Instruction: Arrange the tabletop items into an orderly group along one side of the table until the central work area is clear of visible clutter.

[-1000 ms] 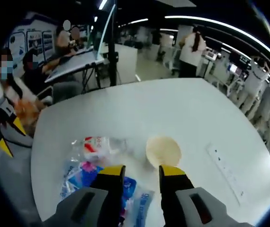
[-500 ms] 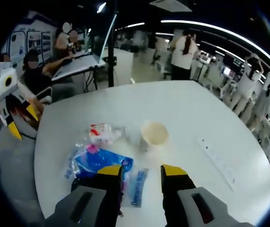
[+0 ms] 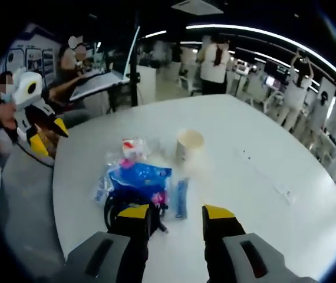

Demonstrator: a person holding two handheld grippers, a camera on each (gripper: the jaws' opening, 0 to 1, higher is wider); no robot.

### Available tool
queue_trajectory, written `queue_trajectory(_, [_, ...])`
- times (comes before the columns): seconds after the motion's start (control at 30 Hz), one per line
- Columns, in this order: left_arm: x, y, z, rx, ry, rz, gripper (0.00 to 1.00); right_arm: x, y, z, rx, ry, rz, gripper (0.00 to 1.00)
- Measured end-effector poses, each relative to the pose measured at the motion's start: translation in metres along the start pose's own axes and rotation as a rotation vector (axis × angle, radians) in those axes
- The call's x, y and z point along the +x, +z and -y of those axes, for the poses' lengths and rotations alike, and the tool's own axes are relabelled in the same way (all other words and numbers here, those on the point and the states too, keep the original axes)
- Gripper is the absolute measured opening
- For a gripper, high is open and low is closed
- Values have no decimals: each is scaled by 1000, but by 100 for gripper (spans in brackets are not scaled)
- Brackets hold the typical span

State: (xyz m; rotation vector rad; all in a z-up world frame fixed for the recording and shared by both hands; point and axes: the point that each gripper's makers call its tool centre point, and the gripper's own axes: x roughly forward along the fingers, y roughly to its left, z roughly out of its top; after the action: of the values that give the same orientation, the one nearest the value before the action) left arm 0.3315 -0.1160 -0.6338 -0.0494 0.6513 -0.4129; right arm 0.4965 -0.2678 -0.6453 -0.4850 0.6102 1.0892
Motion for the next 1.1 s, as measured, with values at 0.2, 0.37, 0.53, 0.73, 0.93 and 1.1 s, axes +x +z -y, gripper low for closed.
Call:
queue_trajectory(0.2, [3,3,-3,0,3,-6,36,-14,-22,-9,59,-17,8,33])
queue_trajectory(0.37, [4,3,-3,-2,3,-11,36,-21,-43,-18,116,-16,2,34])
queue_trajectory(0.53, [4,1,-2,-9,6,-15,36,-30,-58,-22,177,-32,10,34])
queue_trajectory(0.73, [7,-2,-2,-19,6,-24,36,-39,-75,-30,236,-51,16,35])
queue_trajectory(0.93, [13,0,-4,-21,8,-30,36,-47,-91,-40,304,-62,26,37])
queue_trajectory(1.1, [17,0,-5,4,1,-48,36,-52,-99,-45,335,-69,26,38])
